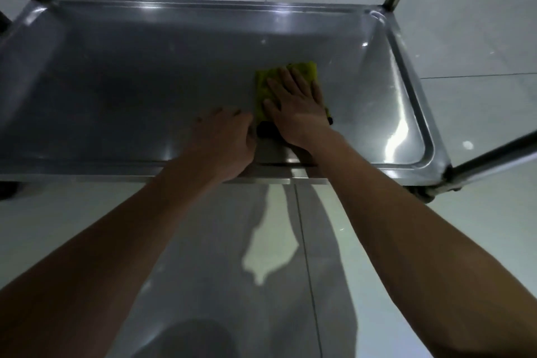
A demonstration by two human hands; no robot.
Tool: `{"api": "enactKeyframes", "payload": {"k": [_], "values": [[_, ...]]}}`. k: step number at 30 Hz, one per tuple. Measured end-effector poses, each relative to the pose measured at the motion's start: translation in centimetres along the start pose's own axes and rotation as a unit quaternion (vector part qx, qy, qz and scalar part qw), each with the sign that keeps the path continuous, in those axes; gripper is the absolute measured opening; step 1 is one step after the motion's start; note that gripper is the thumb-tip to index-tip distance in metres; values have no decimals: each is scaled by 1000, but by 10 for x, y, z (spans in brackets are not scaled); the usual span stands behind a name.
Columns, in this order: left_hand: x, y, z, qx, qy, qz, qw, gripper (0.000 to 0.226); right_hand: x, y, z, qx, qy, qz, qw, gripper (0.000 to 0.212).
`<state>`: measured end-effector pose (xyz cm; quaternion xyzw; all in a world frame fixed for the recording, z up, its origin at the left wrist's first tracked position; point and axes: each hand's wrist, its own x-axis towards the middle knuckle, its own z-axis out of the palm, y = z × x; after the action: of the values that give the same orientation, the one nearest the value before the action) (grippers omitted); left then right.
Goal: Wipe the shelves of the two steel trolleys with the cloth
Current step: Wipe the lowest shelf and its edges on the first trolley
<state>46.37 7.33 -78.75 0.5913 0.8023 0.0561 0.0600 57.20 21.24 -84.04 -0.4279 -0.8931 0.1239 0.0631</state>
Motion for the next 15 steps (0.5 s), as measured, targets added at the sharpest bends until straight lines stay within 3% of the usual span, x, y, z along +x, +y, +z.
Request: {"api": "enactKeyframes", "payload": {"k": [4, 9, 15], "values": [[21, 50, 18, -14, -5, 55, 998, 28, -11, 88, -25, -7, 17, 77, 997, 54], [35, 77, 34, -24, 20, 31, 999, 27, -35, 183, -51, -41, 42, 192, 980, 54], [30, 89, 45, -27, 13, 65, 997, 30, -45, 208, -60, -36, 55, 265, 962, 56]]}}
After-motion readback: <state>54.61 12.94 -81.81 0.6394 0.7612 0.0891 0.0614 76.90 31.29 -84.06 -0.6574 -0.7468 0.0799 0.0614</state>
